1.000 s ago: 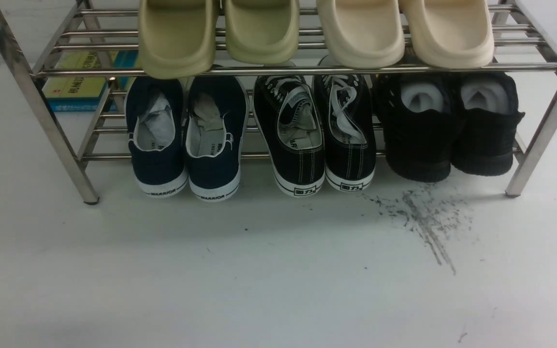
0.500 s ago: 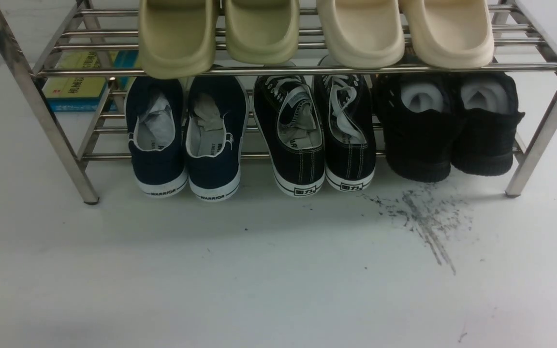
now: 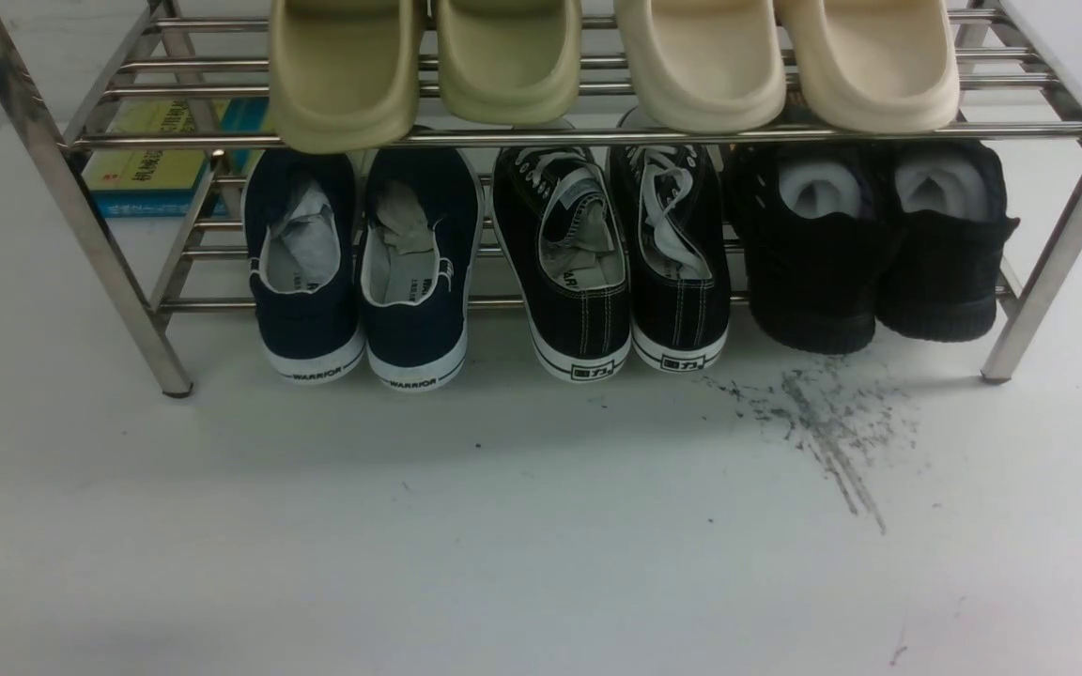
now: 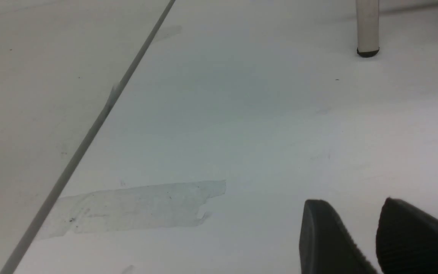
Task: Take the shoes off the shelf with your hand on the white table.
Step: 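Grasp the leftmost shoe on the bottom shelf of the shoe rack with the left gripper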
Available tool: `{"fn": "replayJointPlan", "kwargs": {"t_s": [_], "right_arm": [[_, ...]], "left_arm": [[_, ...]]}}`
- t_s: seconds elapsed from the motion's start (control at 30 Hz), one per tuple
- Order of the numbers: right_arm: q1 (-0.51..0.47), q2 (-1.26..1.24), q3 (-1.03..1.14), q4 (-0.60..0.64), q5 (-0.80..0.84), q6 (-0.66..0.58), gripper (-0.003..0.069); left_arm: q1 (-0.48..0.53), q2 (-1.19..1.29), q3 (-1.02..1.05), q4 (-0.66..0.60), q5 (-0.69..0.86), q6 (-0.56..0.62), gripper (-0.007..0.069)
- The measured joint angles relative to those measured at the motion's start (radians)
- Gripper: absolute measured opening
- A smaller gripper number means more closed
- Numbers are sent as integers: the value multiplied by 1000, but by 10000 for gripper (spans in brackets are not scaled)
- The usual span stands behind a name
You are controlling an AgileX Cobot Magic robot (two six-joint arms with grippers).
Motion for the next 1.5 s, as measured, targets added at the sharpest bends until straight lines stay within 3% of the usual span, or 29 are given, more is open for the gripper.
{"fn": "replayJointPlan", "kwargs": {"t_s": [0.23,0.37,0.4,0.43,0.47,0.5,0.7,1.13,1.23,1.37,1.5], "right_arm": [[0,0,0,0,0,0,237],[0,0,0,0,0,0,237],[0,0,0,0,0,0,237],[0,0,0,0,0,0,237],[0,0,0,0,0,0,237],[0,0,0,0,0,0,237],[0,0,0,0,0,0,237],[0,0,0,0,0,0,237],[0,0,0,0,0,0,237],[0,0,0,0,0,0,237],[0,0,0,0,0,0,237]], "left_arm": [[0,0,0,-25,-1,-44,239],[0,0,0,-261,-28,-306,239],[0,0,0,-277,-28,-322,239],[0,0,0,-396,-33,-454,239],[0,0,0,-410,-33,-454,239],[0,0,-1,-503,-34,-584,239],[0,0,-1,-601,-34,-774,239],[0,0,-12,-557,-132,-779,218],[0,0,-95,-543,-109,-718,164],[0,144,-355,-490,56,-546,22],[0,415,-537,-494,269,-378,1]]}}
